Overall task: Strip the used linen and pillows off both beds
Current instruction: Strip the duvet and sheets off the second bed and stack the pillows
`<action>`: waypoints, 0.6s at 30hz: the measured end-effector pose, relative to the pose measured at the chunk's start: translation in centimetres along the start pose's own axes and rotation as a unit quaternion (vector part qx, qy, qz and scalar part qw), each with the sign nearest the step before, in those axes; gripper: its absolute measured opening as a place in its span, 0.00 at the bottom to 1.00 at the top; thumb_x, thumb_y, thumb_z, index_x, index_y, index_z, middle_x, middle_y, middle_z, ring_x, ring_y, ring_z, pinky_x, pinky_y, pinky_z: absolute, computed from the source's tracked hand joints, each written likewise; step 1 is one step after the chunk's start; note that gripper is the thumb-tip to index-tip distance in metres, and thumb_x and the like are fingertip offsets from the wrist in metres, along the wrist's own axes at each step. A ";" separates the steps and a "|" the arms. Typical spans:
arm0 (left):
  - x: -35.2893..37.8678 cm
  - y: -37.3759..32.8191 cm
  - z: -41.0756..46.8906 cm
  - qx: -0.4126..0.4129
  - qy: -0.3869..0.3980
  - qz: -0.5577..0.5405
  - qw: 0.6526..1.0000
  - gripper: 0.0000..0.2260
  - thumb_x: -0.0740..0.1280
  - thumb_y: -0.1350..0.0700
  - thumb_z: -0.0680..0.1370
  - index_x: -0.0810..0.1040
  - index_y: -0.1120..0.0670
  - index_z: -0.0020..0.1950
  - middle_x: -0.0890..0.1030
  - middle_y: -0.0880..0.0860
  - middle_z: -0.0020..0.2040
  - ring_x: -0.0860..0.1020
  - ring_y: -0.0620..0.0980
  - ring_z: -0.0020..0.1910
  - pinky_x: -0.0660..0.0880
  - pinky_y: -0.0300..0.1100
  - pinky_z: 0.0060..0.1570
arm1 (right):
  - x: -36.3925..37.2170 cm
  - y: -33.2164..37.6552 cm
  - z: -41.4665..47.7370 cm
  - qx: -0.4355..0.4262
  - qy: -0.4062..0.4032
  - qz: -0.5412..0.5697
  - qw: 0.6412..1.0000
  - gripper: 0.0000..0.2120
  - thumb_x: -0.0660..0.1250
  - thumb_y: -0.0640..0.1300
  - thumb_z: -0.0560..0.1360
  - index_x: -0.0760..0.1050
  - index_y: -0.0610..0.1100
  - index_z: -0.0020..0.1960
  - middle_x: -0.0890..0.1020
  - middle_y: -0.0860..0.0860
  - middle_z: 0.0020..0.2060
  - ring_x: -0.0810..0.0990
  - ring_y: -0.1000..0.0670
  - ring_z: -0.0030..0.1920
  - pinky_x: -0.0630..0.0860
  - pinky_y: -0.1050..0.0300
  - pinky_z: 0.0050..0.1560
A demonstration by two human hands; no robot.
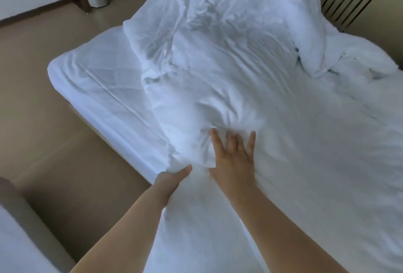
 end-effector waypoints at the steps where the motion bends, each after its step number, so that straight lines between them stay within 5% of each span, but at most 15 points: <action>1: -0.1 -0.1 0.2 0.004 -0.005 -0.011 1.000 0.27 0.77 0.49 0.64 0.78 0.64 0.56 0.82 0.62 0.51 0.80 0.60 0.51 0.76 0.52 0.57 | 0.2 -0.1 0.8 0.003 -0.013 -0.014 1.000 0.46 0.81 0.45 0.46 0.65 0.44 0.60 0.81 0.43 0.38 0.82 0.42 0.39 0.49 0.39 0.68; 4: -0.9 -1.2 -0.1 0.037 -0.012 0.001 0.999 0.23 0.76 0.52 0.59 0.80 0.65 0.48 0.82 0.65 0.48 0.81 0.62 0.48 0.78 0.54 0.53 | -0.4 -1.3 1.8 -0.008 -0.028 -0.038 0.999 0.39 0.78 0.38 0.49 0.67 0.44 0.58 0.78 0.48 0.31 0.78 0.47 0.30 0.54 0.40 0.67; 9: -3.8 -3.6 -2.4 0.113 -0.054 0.034 0.991 0.08 0.74 0.58 0.70 0.77 0.60 0.37 0.79 0.57 0.35 0.77 0.54 0.35 0.76 0.46 0.41 | -2.3 -0.9 2.8 0.001 -0.036 -0.073 0.997 0.48 0.83 0.49 0.45 0.66 0.43 0.62 0.83 0.47 0.40 0.81 0.47 0.33 0.56 0.34 0.66; 16: -13.2 -4.9 -7.7 0.180 -0.158 0.128 0.962 0.10 0.71 0.57 0.73 0.76 0.55 0.32 0.74 0.46 0.17 0.73 0.43 0.19 0.70 0.31 0.22 | -3.2 1.6 2.8 0.012 -0.022 -0.037 0.999 0.49 0.83 0.52 0.45 0.68 0.42 0.61 0.83 0.44 0.43 0.83 0.44 0.34 0.63 0.25 0.54; 18: -15.1 -3.9 -9.0 0.161 -0.199 0.166 0.952 0.12 0.70 0.55 0.73 0.75 0.55 0.30 0.71 0.46 0.15 0.72 0.47 0.20 0.69 0.35 0.26 | -2.7 1.9 2.3 0.014 0.006 -0.006 1.000 0.47 0.83 0.49 0.46 0.68 0.41 0.61 0.83 0.42 0.44 0.83 0.42 0.36 0.65 0.24 0.51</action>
Point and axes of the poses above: each hand's wrist, its own z-axis towards the middle knuckle, its own x-axis out of the palm, y = z × x, the point moved 1 cm from there along z, towards the middle knuckle
